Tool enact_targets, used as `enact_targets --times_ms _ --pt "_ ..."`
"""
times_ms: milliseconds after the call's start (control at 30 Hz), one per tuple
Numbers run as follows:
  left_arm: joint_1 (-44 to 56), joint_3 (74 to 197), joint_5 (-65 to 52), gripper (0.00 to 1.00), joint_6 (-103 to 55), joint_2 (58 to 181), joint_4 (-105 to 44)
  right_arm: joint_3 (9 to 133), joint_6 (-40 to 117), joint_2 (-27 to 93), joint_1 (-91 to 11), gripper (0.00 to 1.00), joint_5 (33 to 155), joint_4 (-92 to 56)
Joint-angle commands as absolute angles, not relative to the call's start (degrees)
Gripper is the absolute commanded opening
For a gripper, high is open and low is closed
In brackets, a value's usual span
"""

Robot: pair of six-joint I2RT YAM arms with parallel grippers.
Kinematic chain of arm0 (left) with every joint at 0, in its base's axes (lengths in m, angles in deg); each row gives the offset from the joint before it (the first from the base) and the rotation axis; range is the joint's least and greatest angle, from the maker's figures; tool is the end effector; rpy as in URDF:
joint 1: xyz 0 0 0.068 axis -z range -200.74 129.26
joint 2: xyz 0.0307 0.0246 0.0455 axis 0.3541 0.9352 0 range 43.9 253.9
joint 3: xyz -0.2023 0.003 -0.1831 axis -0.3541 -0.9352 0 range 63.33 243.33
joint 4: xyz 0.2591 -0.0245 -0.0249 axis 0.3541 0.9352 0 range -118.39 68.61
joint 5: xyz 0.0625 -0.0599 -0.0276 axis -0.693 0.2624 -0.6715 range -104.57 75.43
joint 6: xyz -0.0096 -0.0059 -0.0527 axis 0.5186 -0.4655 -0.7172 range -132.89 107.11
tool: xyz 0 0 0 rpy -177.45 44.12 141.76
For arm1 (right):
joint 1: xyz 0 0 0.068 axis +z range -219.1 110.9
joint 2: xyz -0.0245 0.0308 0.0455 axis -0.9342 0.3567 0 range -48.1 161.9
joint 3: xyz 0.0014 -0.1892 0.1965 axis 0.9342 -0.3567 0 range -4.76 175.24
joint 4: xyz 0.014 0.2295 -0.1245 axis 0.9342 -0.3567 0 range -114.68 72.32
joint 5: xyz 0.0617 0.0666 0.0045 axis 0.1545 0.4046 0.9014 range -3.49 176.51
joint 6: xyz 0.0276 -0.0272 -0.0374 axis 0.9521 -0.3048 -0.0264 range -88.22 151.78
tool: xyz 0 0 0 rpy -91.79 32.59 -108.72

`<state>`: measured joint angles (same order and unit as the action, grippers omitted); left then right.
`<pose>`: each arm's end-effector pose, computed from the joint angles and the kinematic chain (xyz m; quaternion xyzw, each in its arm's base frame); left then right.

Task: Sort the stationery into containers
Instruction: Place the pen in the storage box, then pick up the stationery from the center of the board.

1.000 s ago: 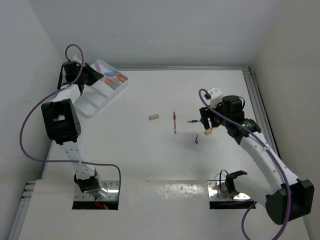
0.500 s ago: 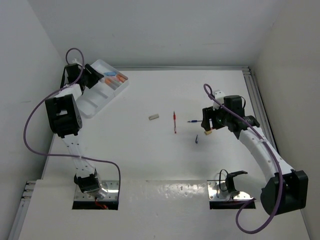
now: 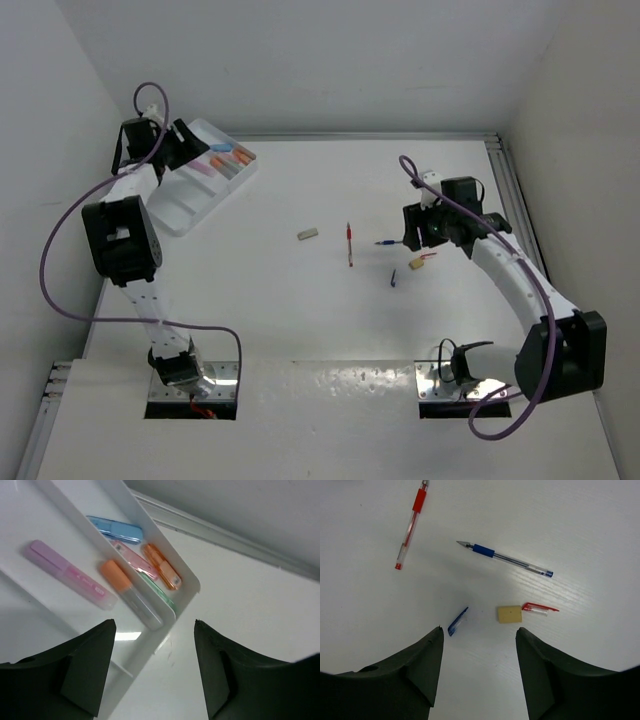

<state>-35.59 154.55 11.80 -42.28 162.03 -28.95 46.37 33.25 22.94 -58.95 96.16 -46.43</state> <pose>0.4728 0.1090 0.2420 -0.2001 0.8117 -0.2572 0.4848 0.2521 0.0512 0.2544 -0.1001 0.9274 0.1139 0.3419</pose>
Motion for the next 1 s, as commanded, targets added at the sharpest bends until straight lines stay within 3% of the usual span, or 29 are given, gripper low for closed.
enact_targets --times_ms 0,133,300,533,667,967 --pt "-31.91 154.04 16.26 0.7 -27.43 149.74 -22.1 50.43 32.74 24.76 -58.82 0.58 96.44 -46.95" --pt "-25.94 151.49 21.54 0.72 -3.26 144.19 -8.39 50.0 33.53 27.21 -58.29 0.57 94.07 -46.42" --pt "-10.48 150.79 11.47 0.73 12.13 143.3 4.65 48.94 35.73 27.75 -59.96 0.56 94.16 -47.74" --pt "0.96 154.55 5.38 0.72 13.57 153.91 8.08 44.46 36.0 22.39 -62.51 0.57 94.86 -49.23" --pt "3.86 159.21 2.75 0.71 14.09 159.73 11.16 42.79 35.56 19.23 -63.83 0.57 95.38 -50.55" --pt "7.21 157.38 -0.42 0.72 13.39 163.26 8.44 40.94 34.85 18.25 -64.27 0.58 96.35 -50.64"
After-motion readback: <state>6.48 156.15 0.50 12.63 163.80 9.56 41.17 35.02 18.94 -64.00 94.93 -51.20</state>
